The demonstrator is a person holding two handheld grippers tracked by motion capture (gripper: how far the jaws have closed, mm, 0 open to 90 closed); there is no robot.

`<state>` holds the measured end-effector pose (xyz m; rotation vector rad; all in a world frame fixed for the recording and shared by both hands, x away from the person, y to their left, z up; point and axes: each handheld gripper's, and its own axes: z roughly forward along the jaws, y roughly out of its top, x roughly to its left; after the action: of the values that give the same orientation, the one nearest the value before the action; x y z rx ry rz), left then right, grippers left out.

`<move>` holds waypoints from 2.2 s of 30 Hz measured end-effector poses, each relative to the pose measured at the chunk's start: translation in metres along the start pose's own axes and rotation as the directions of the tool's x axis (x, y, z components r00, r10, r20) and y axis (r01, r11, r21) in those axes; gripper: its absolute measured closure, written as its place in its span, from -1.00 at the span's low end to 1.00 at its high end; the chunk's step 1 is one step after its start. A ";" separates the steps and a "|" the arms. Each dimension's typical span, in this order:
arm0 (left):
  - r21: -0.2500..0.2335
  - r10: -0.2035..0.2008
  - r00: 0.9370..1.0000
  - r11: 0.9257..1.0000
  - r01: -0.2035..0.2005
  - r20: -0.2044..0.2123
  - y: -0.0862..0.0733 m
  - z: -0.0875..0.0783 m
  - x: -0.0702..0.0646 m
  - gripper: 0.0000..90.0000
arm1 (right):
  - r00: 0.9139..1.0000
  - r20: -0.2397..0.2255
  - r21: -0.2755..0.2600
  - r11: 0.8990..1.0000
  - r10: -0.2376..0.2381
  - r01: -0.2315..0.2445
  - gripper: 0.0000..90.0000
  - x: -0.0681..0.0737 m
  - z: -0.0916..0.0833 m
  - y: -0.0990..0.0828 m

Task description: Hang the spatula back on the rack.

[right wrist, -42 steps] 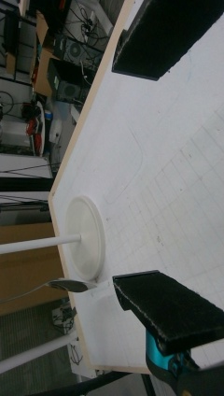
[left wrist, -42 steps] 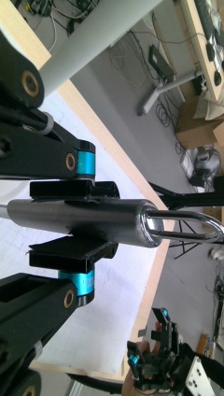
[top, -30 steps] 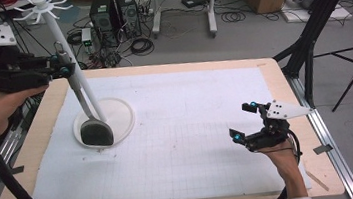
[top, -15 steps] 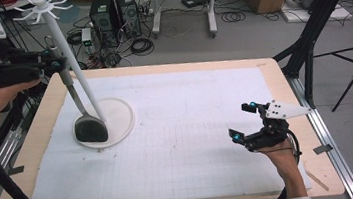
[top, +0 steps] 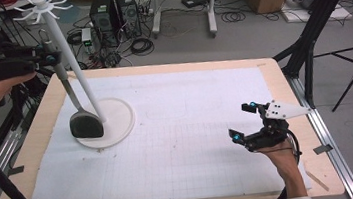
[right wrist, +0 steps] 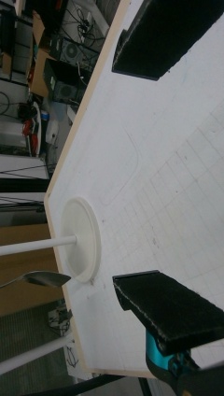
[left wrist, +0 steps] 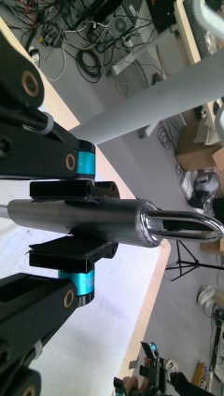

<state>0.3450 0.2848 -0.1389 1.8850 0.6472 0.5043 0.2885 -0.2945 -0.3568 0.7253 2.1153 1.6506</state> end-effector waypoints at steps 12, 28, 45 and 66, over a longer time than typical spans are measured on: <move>-0.011 -0.017 0.999 1.000 0.017 -0.032 0.000 -0.004 0.004 0.61 | 1.000 -0.001 0.012 1.000 0.005 -0.005 -0.99 0.000 0.001 0.000; -0.038 -0.053 0.995 0.998 0.050 -0.082 0.003 -0.006 0.006 0.61 | 1.000 -0.004 0.011 1.000 -0.006 0.006 -0.99 0.000 0.003 -0.001; -0.035 -0.073 0.992 0.997 0.070 -0.101 0.005 0.000 0.013 0.61 | 1.000 -0.007 0.017 1.000 -0.001 0.001 -0.99 0.000 0.004 -0.002; -0.054 -0.048 0.991 0.998 0.042 -0.126 -0.003 0.000 0.013 0.48 | 1.000 -0.014 0.034 0.999 0.015 -0.015 -0.99 0.001 0.007 -0.006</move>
<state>0.3546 0.2939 -0.1413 1.7970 0.7521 0.6096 0.2911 -0.2896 -0.3648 0.7437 2.1571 1.6360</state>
